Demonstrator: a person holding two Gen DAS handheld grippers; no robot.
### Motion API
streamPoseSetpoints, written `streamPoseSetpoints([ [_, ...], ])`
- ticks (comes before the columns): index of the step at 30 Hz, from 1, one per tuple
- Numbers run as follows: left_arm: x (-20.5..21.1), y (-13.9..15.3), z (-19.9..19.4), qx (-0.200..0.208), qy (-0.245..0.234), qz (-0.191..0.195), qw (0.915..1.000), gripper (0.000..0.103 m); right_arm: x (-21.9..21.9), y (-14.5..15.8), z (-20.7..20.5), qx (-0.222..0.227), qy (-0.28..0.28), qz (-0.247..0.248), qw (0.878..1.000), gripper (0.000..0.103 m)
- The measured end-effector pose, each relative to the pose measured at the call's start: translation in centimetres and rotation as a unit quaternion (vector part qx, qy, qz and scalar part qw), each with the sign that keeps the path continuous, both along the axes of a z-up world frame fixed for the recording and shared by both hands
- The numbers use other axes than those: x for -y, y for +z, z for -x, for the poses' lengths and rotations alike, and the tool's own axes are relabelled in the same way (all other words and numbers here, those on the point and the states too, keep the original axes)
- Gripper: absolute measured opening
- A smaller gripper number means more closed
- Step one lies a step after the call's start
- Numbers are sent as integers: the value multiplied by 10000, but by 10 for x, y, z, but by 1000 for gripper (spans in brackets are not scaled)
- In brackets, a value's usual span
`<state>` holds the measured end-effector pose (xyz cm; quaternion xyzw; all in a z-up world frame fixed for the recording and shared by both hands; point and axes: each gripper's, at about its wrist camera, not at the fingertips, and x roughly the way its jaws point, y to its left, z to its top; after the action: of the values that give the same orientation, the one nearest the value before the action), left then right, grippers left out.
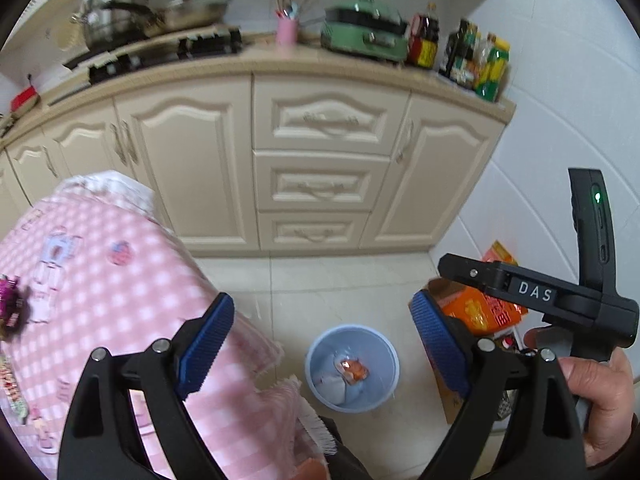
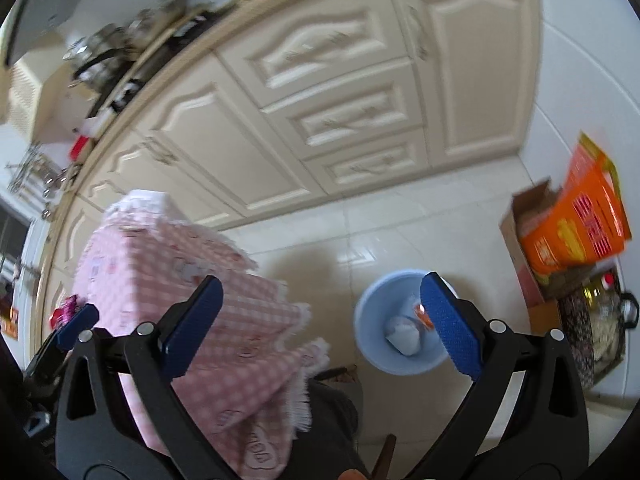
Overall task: Collect trash
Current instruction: 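Swing both open tools back over the table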
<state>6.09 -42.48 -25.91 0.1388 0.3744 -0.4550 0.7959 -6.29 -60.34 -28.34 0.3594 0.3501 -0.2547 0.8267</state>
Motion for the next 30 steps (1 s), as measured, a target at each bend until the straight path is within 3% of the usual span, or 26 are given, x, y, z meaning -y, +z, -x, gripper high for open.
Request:
streamPoseSetpoints([
  [10,-71,60,-15,471,536,505,9962,90,-62,70,-55,595,746,402,9946,97],
  [16,-123,91,-22,816,945,730,9895,91,-104,100,-85,817,1261,590,9869,97],
  [30,-254,135,-41,1478,2229,1035,9580,93,-214,139,-146,1151,2422,871,9594,97],
])
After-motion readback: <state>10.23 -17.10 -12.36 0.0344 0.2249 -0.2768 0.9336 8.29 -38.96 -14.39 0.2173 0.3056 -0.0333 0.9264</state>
